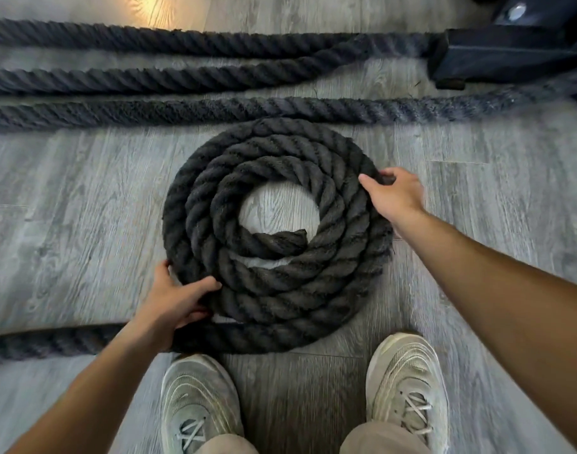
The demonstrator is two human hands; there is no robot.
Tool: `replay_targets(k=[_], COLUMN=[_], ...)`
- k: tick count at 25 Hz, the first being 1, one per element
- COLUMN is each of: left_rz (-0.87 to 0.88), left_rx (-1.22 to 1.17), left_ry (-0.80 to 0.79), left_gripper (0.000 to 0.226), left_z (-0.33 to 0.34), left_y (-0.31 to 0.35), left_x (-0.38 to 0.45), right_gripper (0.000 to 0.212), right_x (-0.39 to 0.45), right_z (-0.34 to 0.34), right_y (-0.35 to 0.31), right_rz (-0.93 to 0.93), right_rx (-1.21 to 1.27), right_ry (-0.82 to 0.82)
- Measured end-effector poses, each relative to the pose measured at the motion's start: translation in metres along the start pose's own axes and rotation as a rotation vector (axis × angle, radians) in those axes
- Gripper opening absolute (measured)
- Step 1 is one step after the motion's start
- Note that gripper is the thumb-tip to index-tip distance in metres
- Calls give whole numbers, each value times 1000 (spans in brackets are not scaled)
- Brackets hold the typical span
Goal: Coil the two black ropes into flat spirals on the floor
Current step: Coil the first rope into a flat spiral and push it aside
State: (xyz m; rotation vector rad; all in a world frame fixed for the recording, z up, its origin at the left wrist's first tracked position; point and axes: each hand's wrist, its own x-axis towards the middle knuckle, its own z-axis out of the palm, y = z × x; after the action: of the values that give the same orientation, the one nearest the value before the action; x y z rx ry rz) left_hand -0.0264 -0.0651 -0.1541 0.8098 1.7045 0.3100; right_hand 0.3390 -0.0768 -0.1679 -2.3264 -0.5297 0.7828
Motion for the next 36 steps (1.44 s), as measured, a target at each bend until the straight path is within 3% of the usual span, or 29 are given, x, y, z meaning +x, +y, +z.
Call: replay_targets(k=[2,5,9,12,17,21,25,30,33,36], left_rz=[-23,108,253,301,146,-43,-24,211,302,271], left_rx=[50,92,157,242,105,200,256,164,204,215], left_ry=[5,71,54,77,127,41,0,16,18,50], left_gripper=[70,72,58,47,46,42,76,65,60,69], left_z=[-5,-22,-25,-20,-21,-10,-31,-36,-26,-25], left_y=[11,47,90,90,61,26,42,88,92,83], left_x=[4,27,64,77,48,2,14,63,77,67], right_gripper=[46,54,66,68,63,50,28,66,70,64], right_x=[-12,-66,-141,-141,-70,-9,-45,-142,-139,-95], right_z=[12,16,23,21,1,-10,-3,12,16,9], right_y=[10,44,66,62,38,7,18,69,78,72], right_rz=[22,78,117,105,20,-7,29,166,171,122], right_rx=[40,108,117,78,118,7,101,74,27,86], right_ry=[32,60,18,-19,-45,-6,3,-25,-47,-85])
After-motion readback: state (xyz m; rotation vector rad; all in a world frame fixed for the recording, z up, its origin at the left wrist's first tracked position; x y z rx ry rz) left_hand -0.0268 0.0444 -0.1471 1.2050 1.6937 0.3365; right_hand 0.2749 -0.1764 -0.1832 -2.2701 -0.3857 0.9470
